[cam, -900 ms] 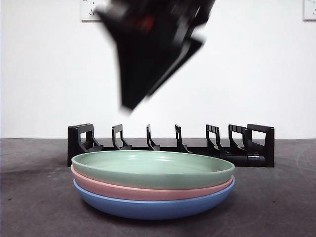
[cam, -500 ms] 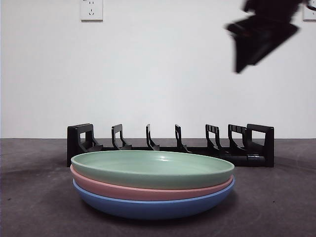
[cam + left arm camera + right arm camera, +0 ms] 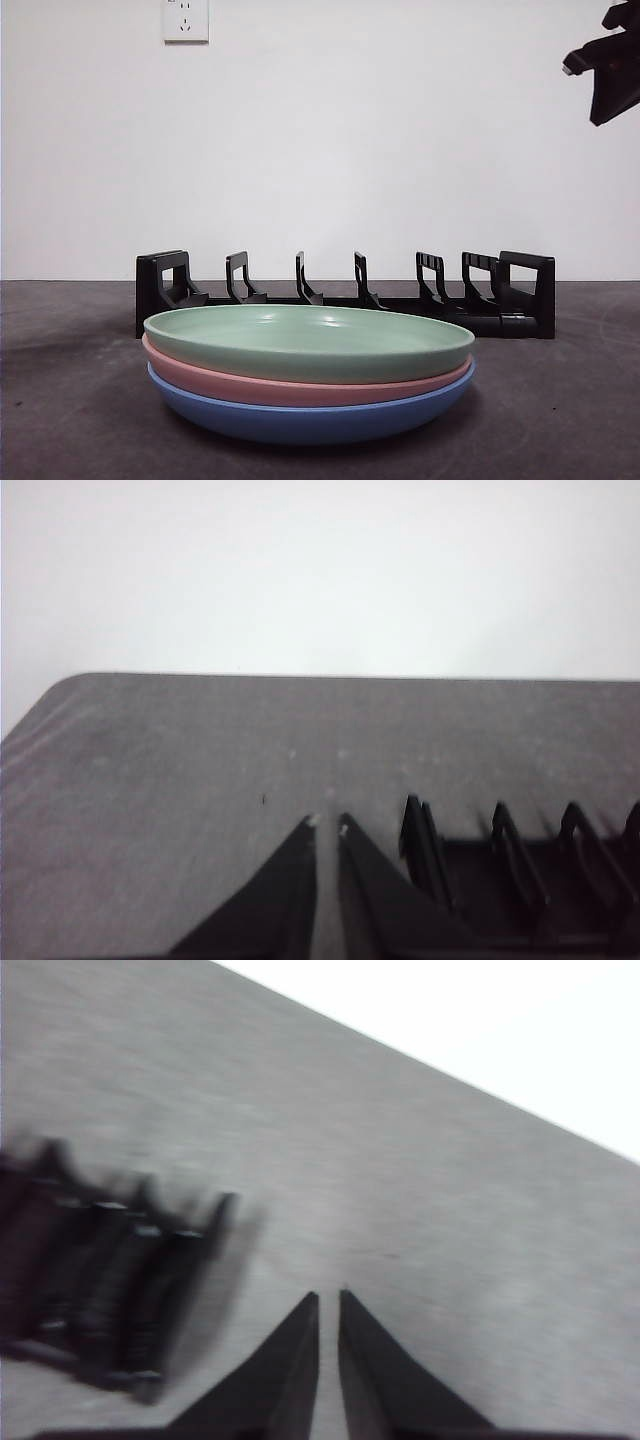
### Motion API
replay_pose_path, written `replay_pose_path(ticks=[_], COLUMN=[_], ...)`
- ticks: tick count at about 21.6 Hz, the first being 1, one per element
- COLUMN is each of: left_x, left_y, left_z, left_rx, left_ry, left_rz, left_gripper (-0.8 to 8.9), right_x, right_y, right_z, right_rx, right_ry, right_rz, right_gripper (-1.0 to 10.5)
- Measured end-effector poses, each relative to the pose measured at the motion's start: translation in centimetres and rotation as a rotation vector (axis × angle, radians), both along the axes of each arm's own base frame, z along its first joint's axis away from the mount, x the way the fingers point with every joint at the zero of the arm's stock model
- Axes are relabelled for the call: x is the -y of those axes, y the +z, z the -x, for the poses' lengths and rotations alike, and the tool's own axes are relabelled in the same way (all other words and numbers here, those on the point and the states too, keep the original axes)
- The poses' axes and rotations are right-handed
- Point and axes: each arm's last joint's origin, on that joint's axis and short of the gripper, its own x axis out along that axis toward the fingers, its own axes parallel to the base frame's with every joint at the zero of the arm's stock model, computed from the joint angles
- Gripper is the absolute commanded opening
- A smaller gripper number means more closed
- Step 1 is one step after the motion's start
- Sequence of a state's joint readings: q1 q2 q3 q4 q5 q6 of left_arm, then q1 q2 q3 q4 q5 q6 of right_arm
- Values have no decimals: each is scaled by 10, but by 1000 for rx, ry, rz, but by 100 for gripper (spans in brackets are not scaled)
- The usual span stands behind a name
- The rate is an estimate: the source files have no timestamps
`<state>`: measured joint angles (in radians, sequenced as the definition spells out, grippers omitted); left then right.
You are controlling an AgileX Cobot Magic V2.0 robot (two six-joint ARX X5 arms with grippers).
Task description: Place the plate
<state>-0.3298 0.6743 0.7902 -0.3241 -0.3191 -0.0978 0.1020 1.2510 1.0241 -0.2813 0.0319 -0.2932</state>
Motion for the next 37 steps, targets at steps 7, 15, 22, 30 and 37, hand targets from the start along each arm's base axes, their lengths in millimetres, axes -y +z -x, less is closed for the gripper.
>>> replay_pose_path(ticks=[7, 15, 22, 30, 37], left_x=[-1, -17, -33, -34, -34], left_y=[-2, -94, -172, -172, -172], left_z=[4, 32, 41, 43, 43], left_rx=[-21, 248, 118, 129, 129], left_ry=[0, -78, 9, -5, -5], left_rz=[-7, -76, -99, -83, -76], left_gripper=[8, 8, 8, 8, 8], right_x=[1, 1, 1, 1, 1], right_y=[0, 1, 1, 2, 6], right_z=[0, -1, -1, -1, -3], right_rx=[4, 8, 8, 22, 68], right_ry=[-6, -6, -6, -6, -5], right_rz=[-15, -15, -15, -16, -21], right_gripper=[18, 18, 18, 18, 18])
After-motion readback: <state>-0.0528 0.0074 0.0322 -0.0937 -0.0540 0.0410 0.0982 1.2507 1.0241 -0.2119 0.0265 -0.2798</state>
